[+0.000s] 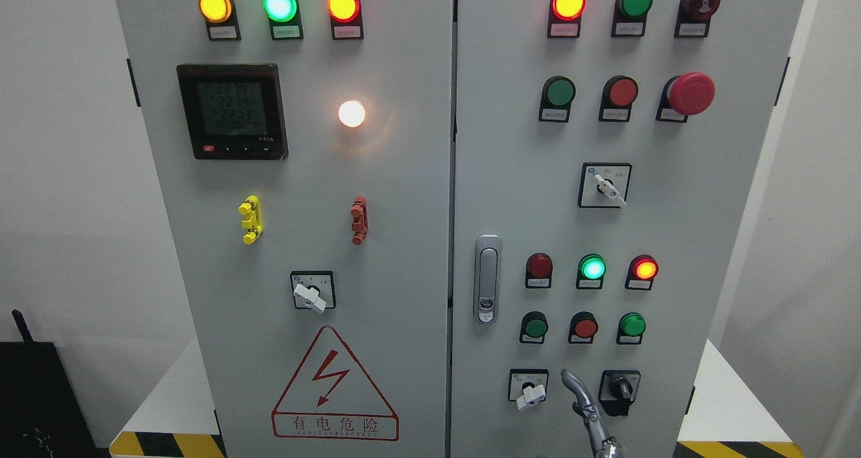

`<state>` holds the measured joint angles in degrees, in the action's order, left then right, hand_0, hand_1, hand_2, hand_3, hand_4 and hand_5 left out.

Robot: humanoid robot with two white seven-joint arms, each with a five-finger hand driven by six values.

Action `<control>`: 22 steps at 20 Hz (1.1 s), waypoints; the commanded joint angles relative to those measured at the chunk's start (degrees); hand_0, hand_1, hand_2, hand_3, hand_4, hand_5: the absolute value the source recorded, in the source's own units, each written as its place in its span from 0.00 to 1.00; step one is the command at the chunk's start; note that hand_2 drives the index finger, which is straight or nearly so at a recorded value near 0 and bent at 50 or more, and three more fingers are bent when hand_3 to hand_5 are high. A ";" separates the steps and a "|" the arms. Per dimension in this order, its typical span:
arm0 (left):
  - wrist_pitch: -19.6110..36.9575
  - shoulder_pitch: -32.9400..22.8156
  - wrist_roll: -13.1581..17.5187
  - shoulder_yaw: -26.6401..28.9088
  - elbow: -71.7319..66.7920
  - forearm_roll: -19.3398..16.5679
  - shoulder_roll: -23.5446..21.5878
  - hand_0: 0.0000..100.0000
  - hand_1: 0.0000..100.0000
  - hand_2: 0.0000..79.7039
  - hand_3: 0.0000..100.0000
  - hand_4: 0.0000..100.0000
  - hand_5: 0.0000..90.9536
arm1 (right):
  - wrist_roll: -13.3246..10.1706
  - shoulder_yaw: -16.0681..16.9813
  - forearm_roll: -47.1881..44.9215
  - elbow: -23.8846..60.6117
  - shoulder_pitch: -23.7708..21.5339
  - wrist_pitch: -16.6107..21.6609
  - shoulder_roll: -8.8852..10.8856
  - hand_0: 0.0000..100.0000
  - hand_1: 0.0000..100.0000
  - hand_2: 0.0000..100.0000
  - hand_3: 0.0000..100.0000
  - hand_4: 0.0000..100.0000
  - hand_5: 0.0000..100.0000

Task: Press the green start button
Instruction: 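Raise the right hand toward the green push button on the lower panel, then press the green push button with the right hand's fingertip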

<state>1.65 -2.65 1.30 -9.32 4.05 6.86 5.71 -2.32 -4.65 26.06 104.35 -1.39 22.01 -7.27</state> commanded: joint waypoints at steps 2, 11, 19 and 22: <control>0.02 0.01 0.01 0.00 0.00 0.00 0.00 0.12 0.56 0.00 0.00 0.00 0.00 | -1.54 6.93 15.41 -3.89 3.24 2.60 -0.11 0.26 0.27 0.00 0.26 0.27 0.09; 0.02 -0.08 0.01 0.00 0.00 0.00 0.00 0.12 0.56 0.00 0.00 0.00 0.00 | -4.97 8.43 28.15 -3.80 6.05 2.08 -0.28 0.39 0.32 0.00 0.47 0.50 0.48; 0.02 0.01 0.01 0.00 0.00 0.00 0.00 0.12 0.56 0.00 0.00 0.00 0.00 | -5.76 8.43 35.72 -3.71 7.89 0.49 -0.28 0.53 0.34 0.00 0.51 0.64 0.78; 0.02 0.01 0.01 0.00 0.00 0.00 0.00 0.12 0.56 0.00 0.00 0.00 0.00 | -5.76 7.99 37.21 -3.71 8.16 -0.03 -0.28 0.55 0.35 0.00 0.52 0.65 0.81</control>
<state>1.64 -2.64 1.30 -9.32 4.04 6.86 5.71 -8.01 2.45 59.11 101.12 5.65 22.49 -7.47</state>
